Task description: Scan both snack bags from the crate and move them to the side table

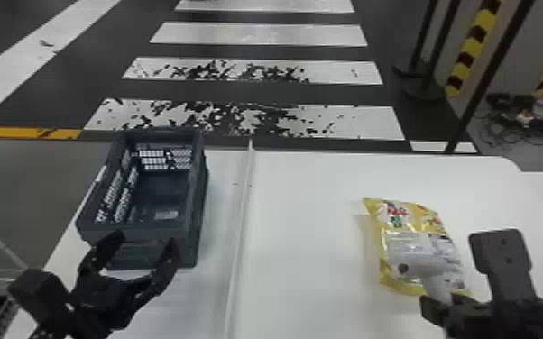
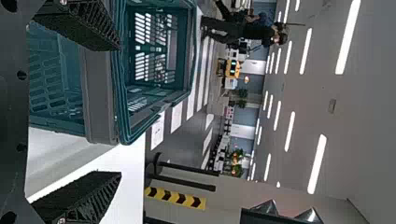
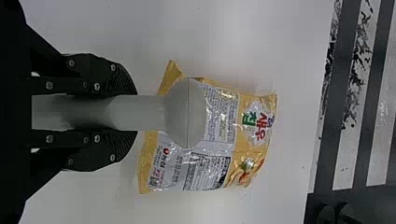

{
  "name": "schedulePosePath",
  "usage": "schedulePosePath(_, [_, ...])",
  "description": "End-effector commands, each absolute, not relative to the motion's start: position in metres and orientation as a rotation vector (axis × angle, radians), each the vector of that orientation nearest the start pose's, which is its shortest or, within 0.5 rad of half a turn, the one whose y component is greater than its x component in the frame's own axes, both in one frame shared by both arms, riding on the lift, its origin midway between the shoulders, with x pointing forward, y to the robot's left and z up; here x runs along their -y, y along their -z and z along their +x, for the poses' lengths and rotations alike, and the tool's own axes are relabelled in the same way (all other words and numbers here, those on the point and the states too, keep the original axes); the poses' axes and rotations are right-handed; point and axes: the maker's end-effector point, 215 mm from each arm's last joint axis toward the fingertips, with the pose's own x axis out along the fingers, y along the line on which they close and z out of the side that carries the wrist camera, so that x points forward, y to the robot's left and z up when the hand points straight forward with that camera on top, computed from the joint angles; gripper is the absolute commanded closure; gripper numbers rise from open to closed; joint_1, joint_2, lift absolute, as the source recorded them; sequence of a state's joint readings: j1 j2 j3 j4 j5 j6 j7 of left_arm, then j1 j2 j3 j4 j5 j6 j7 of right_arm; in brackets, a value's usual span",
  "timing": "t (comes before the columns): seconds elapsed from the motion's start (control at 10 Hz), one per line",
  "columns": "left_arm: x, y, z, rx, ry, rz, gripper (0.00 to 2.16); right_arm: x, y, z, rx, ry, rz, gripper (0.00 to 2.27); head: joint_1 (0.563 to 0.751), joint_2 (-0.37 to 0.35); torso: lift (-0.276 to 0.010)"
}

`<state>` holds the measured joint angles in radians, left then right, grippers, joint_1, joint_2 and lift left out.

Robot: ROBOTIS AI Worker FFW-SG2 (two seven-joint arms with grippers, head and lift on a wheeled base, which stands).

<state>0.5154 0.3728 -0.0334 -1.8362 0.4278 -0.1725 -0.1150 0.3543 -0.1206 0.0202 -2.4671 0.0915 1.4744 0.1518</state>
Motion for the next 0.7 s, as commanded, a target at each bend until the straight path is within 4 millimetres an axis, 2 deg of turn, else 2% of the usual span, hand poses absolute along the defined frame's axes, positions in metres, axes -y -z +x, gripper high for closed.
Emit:
schedulePosePath(0.0, [-0.260,0.399,0.426,-0.105,0.221,-0.107,0.04,0.258,0.438,0.356,-0.921,-0.047,-0.107,2.23,0.695,0.020,-0.099])
schedulePosePath(0.2, [-0.260,0.399,0.426,-0.105,0.221,-0.107,0.04,0.279,0.426,0.369,-0.864,-0.017,-0.110,2.23,0.695,0.000,-0.099])
schedulePosePath(0.4, [-0.260,0.398,0.426,-0.101,0.223,-0.105,0.04,0.330,0.417,0.389,-0.805,0.053,-0.154,2.23,0.695,-0.030,-0.099])
schedulePosePath(0.6, [-0.259,0.396,0.427,-0.098,0.223,-0.106,0.04,0.368,0.407,0.414,-0.715,0.080,-0.170,2.22,0.695,-0.100,-0.099])
